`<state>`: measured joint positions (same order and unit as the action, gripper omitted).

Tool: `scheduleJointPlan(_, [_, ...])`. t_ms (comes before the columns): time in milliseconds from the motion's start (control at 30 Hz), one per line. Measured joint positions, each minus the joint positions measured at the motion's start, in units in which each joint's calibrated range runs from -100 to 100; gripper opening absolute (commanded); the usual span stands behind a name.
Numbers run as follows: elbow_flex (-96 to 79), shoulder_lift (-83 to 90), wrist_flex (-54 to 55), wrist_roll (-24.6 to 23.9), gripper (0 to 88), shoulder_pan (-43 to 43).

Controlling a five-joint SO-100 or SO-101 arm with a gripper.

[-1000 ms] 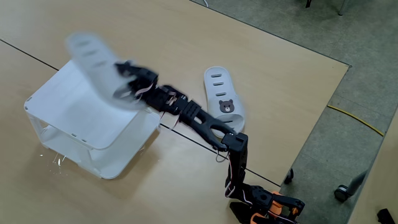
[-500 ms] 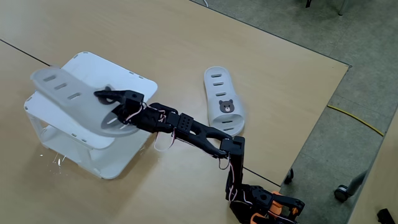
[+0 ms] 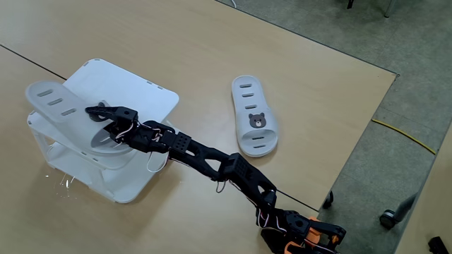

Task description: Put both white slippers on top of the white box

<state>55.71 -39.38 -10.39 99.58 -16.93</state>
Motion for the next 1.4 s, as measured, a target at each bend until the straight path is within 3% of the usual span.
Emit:
scheduleJointPlan(333, [7.0, -7.2, 0.0, 0.0, 1.3, 2.5])
scheduleJointPlan(533, [7.0, -7.8, 0.0, 0.0, 20.5, 2.8])
scheduleJointPlan(1033, [9.4, -7.7, -15.1, 0.0, 21.1, 3.1])
scheduleJointPlan(1167, [9.4, -7.3, -16.9, 0.0, 27.6, 3.1])
scheduleJointPlan(1400, [9.4, -4.9, -19.6, 0.0, 28.4, 3.1])
